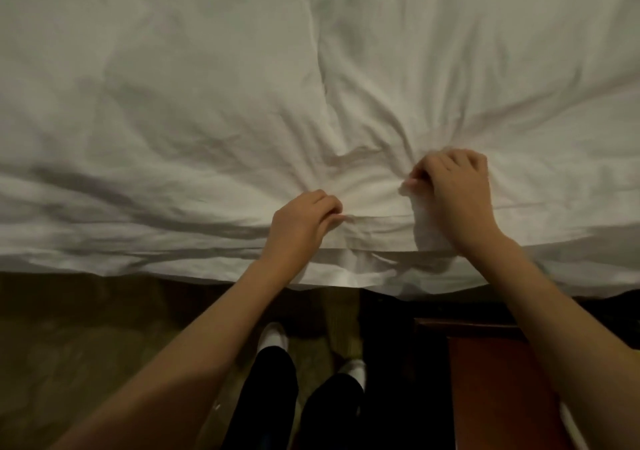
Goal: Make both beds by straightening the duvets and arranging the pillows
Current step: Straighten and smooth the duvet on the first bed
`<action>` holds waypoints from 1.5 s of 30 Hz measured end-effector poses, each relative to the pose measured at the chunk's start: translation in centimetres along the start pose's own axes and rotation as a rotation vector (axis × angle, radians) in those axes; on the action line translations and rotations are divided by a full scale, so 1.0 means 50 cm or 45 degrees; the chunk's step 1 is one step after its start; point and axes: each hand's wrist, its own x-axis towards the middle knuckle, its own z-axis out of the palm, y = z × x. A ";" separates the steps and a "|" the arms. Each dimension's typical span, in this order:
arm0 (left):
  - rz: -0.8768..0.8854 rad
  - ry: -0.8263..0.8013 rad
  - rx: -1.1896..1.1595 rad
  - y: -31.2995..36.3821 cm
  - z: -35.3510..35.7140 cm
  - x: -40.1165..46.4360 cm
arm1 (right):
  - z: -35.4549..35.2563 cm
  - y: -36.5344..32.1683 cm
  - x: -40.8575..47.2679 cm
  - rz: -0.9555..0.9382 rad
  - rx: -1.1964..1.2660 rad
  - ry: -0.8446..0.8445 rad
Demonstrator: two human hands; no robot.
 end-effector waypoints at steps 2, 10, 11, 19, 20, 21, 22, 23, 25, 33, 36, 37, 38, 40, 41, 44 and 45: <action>-0.077 -0.048 -0.060 0.003 -0.007 -0.003 | -0.010 -0.007 0.005 0.059 0.064 -0.102; -0.228 -0.189 -0.160 0.019 -0.029 0.006 | -0.011 0.001 -0.086 -0.169 0.016 -0.085; -0.241 -0.208 -0.166 0.021 -0.033 0.007 | -0.012 0.001 -0.087 -0.170 0.050 -0.077; -0.272 -0.279 -0.162 0.043 -0.062 -0.006 | -0.036 -0.003 -0.086 -0.153 0.222 -0.219; -0.278 -0.286 -0.166 0.048 -0.064 -0.010 | -0.042 -0.003 -0.087 -0.150 0.233 -0.242; -0.280 -0.290 -0.169 0.054 -0.067 -0.014 | -0.049 -0.006 -0.087 -0.143 0.236 -0.258; -0.274 -0.290 -0.168 0.059 -0.071 -0.018 | -0.057 -0.010 -0.088 -0.135 0.241 -0.269; -0.265 -0.282 -0.166 0.066 -0.074 -0.022 | -0.065 -0.014 -0.089 -0.124 0.247 -0.284; -0.249 -0.270 -0.173 0.079 -0.085 -0.032 | -0.084 -0.023 -0.096 -0.094 0.257 -0.320; -0.284 -0.291 -0.257 0.108 -0.129 -0.081 | -0.142 -0.070 -0.127 0.076 0.265 -0.412; -0.276 -0.305 -0.292 0.118 -0.148 -0.098 | -0.172 -0.088 -0.135 0.100 0.282 -0.418; -0.271 -0.317 -0.294 0.120 -0.154 -0.105 | -0.181 -0.096 -0.139 0.111 0.288 -0.422; -0.265 -0.327 -0.292 0.121 -0.159 -0.114 | -0.189 -0.103 -0.144 0.118 0.297 -0.424; -0.249 -0.342 -0.278 0.117 -0.166 -0.131 | -0.194 -0.117 -0.155 0.106 0.307 -0.416; -0.248 -0.356 -0.270 0.114 -0.166 -0.138 | -0.190 -0.122 -0.161 0.094 0.310 -0.410; -0.248 -0.424 -0.250 0.093 -0.142 -0.143 | -0.149 -0.122 -0.175 0.098 0.308 -0.435; -0.254 -0.449 -0.226 0.084 -0.122 -0.140 | -0.125 -0.116 -0.176 0.128 0.305 -0.454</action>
